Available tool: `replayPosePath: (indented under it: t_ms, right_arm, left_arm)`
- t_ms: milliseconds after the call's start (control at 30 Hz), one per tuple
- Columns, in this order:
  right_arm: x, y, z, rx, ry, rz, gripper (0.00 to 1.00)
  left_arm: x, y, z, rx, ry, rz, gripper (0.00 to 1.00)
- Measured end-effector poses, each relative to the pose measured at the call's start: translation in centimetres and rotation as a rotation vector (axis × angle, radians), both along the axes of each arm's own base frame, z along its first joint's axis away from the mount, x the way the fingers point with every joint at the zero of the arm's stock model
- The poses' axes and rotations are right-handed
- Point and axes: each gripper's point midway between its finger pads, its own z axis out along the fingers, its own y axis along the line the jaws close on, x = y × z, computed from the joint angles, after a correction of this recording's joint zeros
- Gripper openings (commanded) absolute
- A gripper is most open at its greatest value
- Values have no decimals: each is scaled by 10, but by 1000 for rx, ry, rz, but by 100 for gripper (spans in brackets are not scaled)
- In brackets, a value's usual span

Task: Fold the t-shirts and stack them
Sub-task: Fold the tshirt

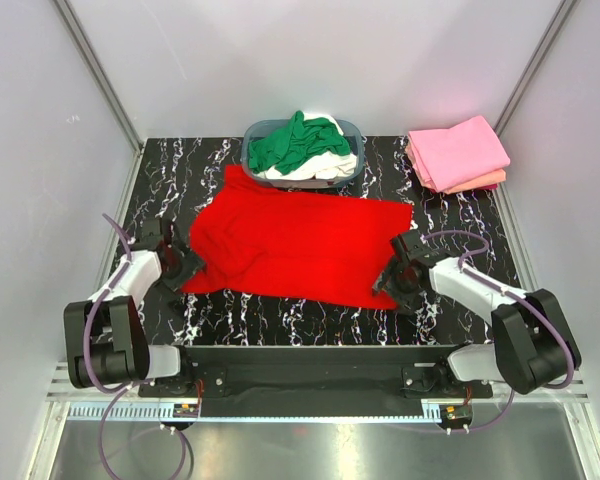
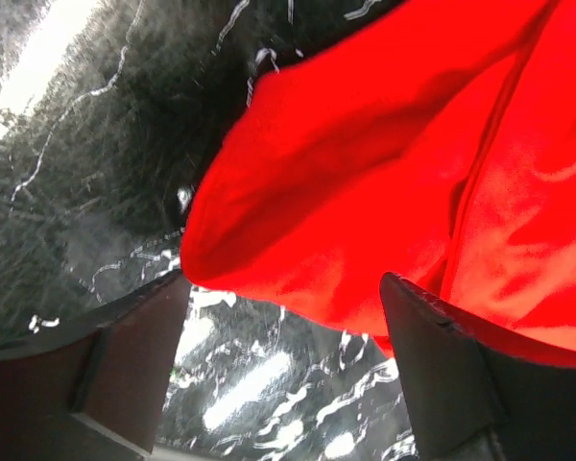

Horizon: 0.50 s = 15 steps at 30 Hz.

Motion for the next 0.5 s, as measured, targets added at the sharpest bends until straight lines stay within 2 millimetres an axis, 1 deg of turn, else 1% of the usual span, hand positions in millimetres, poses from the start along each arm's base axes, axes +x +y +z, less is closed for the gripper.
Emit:
replayPosePath:
  t_ms: [67,100,133,200,233,267,300,367,433,500]
  right_arm:
    - [1,-3,-2,-18,-1,-14,54]
    - [2,-5,-3,-27,-1,-19,46]
    - [2,-7,-4,-39,-3,-26,31]
    - [4,-11,-5,-60,-7,-41,17]
    - [5,-12,-5,-69,-12,-50,10]
    - [6,-14,-5,-78,-15,-56,6]
    - [7,-17,-6,-87,-18,-65,3]
    - [8,-22,-6,-101,-17,-83,0]
    - [10,-32,-5,-120,-14,-111,0]
    - [15,-44,-2,-134,-16,-145,0]
  left_arm:
    - [2,2,-6,6,-9,17,71]
    - [3,2,-9,8,-13,23,63]
    - [4,3,-11,10,-16,31,41]
    - [8,5,-14,15,-25,45,24]
    - [10,6,-15,19,-33,46,9]
    - [12,6,-14,23,-41,46,2]
    - [15,7,-14,28,-50,47,0]
    - [18,9,-12,38,-66,49,0]
    - [19,10,-6,42,-88,51,0]
    - [18,10,6,48,-121,56,0]
